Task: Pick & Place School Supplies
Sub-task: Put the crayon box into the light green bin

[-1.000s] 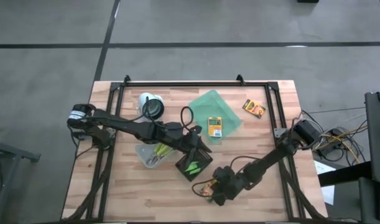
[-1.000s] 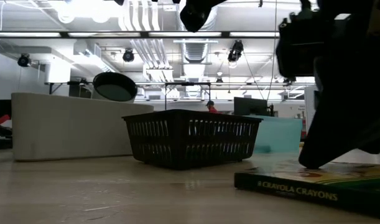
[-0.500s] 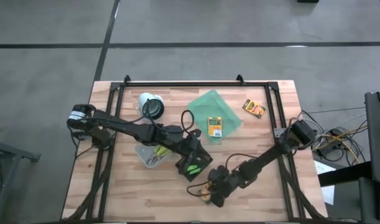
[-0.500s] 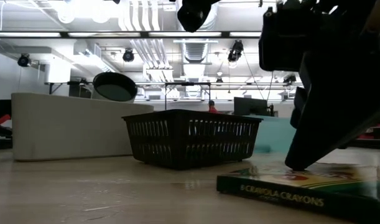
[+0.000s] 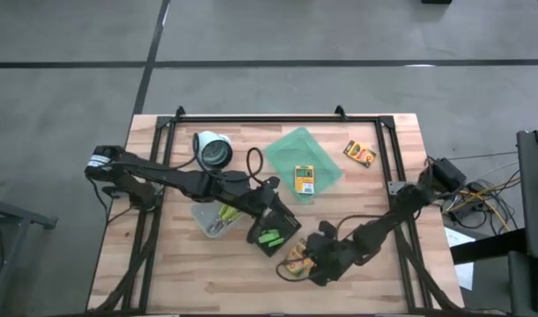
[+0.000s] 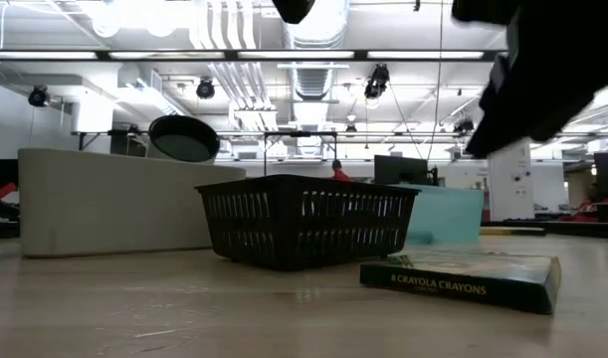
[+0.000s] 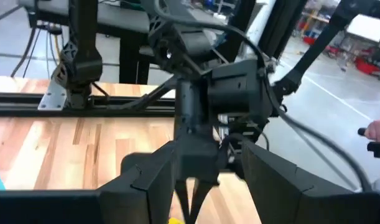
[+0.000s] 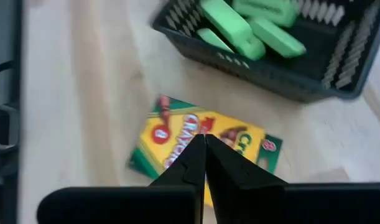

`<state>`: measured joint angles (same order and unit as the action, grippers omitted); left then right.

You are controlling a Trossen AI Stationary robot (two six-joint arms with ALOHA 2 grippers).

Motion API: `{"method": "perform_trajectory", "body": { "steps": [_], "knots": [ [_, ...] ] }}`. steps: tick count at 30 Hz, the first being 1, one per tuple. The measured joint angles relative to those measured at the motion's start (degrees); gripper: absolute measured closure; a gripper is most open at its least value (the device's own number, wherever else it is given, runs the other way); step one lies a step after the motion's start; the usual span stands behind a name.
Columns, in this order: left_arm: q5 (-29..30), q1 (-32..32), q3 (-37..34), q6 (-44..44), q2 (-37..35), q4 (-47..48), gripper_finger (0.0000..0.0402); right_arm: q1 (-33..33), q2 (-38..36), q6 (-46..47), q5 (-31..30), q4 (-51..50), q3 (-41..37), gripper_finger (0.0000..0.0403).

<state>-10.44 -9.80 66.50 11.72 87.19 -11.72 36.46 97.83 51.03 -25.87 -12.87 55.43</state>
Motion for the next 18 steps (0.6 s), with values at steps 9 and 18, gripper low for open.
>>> {"method": "perform_trajectory", "body": {
  "steps": [9,18],
  "knots": [
    [5.34,-0.04,-0.02,10.17,-0.44,0.67,0.0216,1.74,-2.82,-3.73,-1.05,-1.63,-1.68,0.0395],
    [8.77,-0.18,-0.13,16.84,-0.34,2.75,0.0217,1.77,-1.56,-15.91,1.71,2.62,-1.9,0.0395]
  ]
}}
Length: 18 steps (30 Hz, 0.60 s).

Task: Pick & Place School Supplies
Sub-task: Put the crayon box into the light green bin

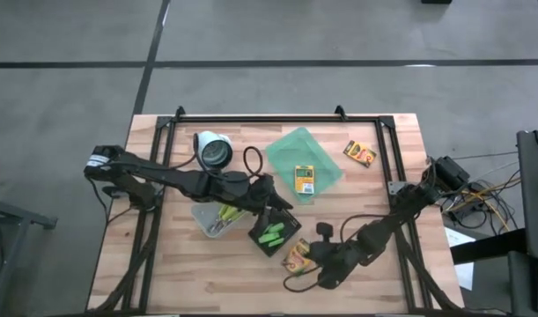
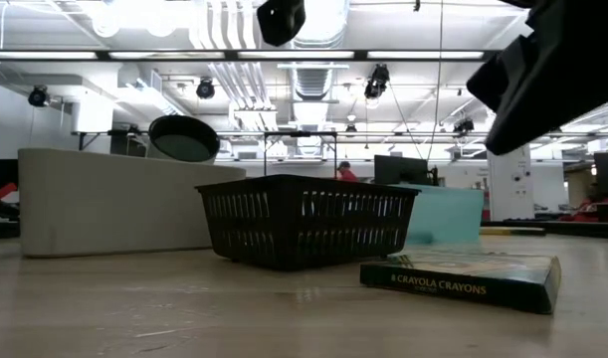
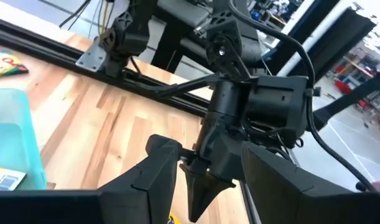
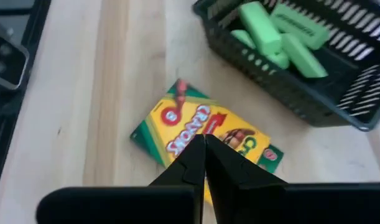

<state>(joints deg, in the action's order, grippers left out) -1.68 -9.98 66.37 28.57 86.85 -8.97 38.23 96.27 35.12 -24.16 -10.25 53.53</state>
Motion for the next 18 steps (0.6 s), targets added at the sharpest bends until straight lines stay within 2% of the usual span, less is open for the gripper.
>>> {"method": "perform_trajectory", "body": {
  "steps": [5,11,18],
  "knots": [
    [0.31,-0.99,-0.02,0.49,0.0,2.41,0.0218,-0.12,0.0,-0.01,3.41,0.09,-0.32,0.0395],
    [0.29,-2.14,-0.07,-2.64,0.02,6.15,0.0219,-0.74,2.48,5.71,-4.2,3.78,-0.38,0.0395],
    [0.23,-2.18,-0.09,-9.46,0.02,6.52,0.0219,-1.8,8.14,11.61,-2.56,5.59,0.19,0.0395]
  ]
}}
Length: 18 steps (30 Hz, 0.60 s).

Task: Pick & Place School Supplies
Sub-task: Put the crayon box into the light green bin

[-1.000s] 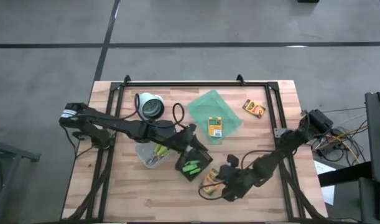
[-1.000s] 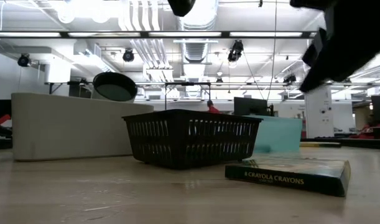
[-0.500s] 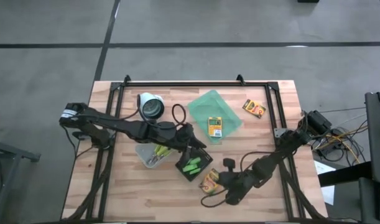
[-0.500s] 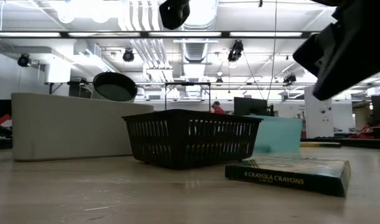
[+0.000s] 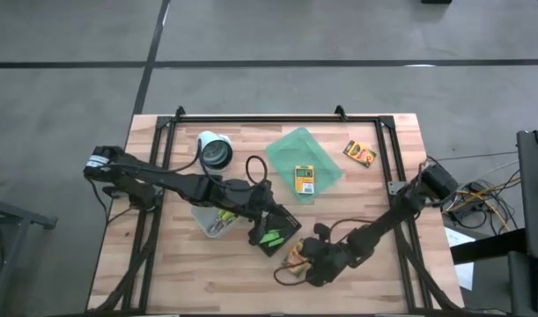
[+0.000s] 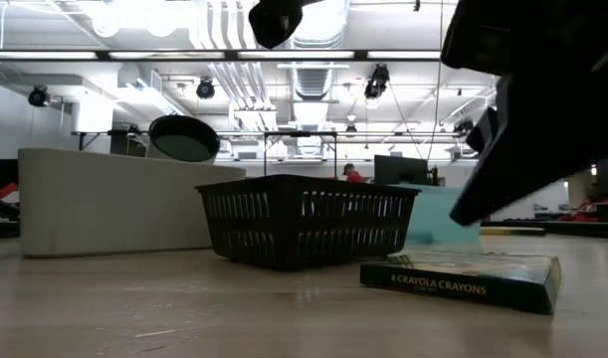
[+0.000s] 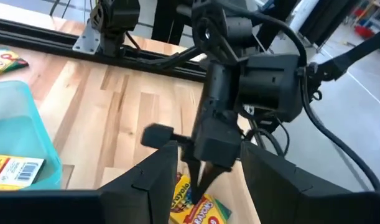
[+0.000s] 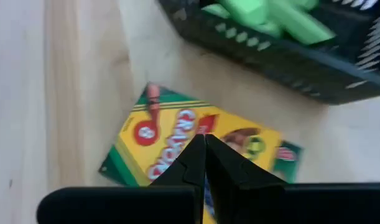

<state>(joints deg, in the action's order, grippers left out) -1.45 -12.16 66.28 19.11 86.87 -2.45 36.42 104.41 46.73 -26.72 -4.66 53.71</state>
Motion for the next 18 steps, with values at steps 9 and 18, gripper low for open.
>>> {"method": "perform_trajectory", "body": {
  "steps": [9,18],
  "knots": [
    [-0.53,0.0,0.0,-2.7,0.0,0.03,0.0218,-0.37,3.16,1.7,4.71,1.02,0.76,0.0395],
    [-0.59,0.0,0.0,-2.74,0.0,0.12,0.0219,-0.43,5.56,-4.33,17.89,1.85,3.1,0.0395]
  ]
}}
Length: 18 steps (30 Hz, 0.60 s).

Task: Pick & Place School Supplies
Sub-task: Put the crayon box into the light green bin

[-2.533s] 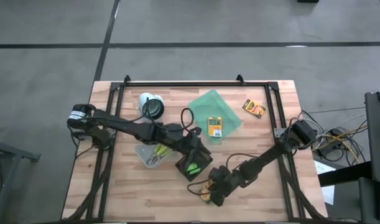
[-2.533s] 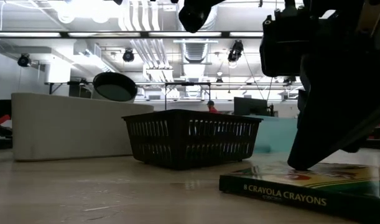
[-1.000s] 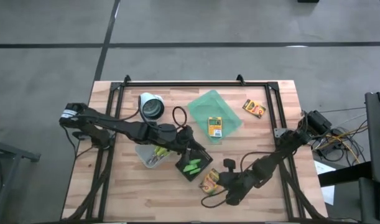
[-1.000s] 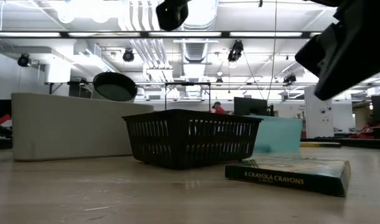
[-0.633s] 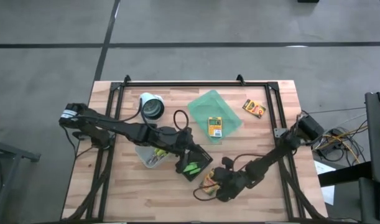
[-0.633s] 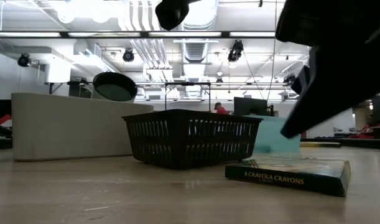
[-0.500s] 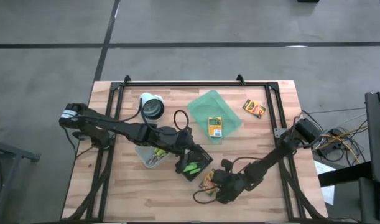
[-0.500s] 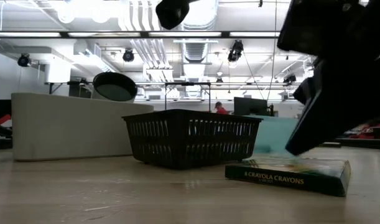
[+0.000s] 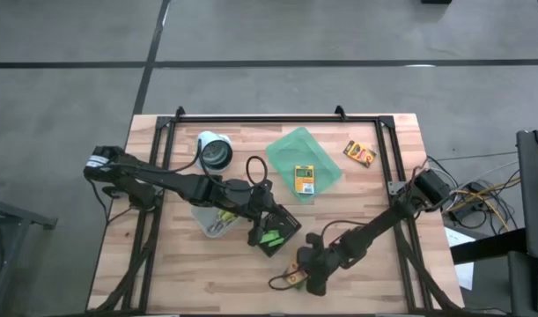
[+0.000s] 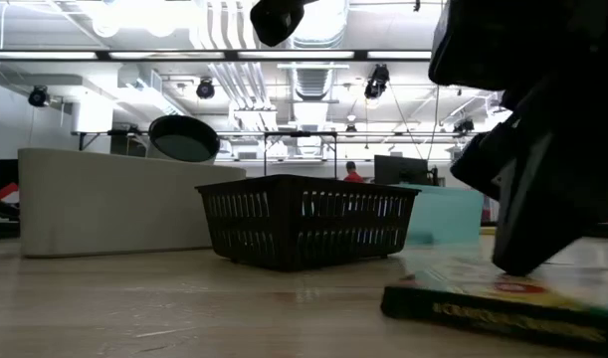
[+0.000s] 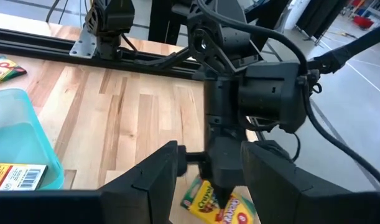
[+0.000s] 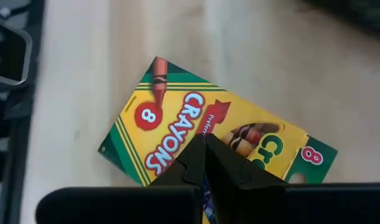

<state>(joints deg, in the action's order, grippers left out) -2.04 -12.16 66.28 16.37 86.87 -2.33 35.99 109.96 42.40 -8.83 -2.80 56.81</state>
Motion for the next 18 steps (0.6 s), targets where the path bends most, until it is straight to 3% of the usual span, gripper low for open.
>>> {"method": "perform_trajectory", "body": {
  "steps": [10,18],
  "knots": [
    [-0.07,-0.31,0.0,1.42,0.0,0.46,0.0218,0.05,6.18,-11.19,8.11,0.21,8.52,0.0395],
    [-0.15,-0.7,0.0,1.63,0.0,0.79,0.0219,0.13,7.74,-11.57,7.8,-4.05,12.79,0.0395]
  ]
}}
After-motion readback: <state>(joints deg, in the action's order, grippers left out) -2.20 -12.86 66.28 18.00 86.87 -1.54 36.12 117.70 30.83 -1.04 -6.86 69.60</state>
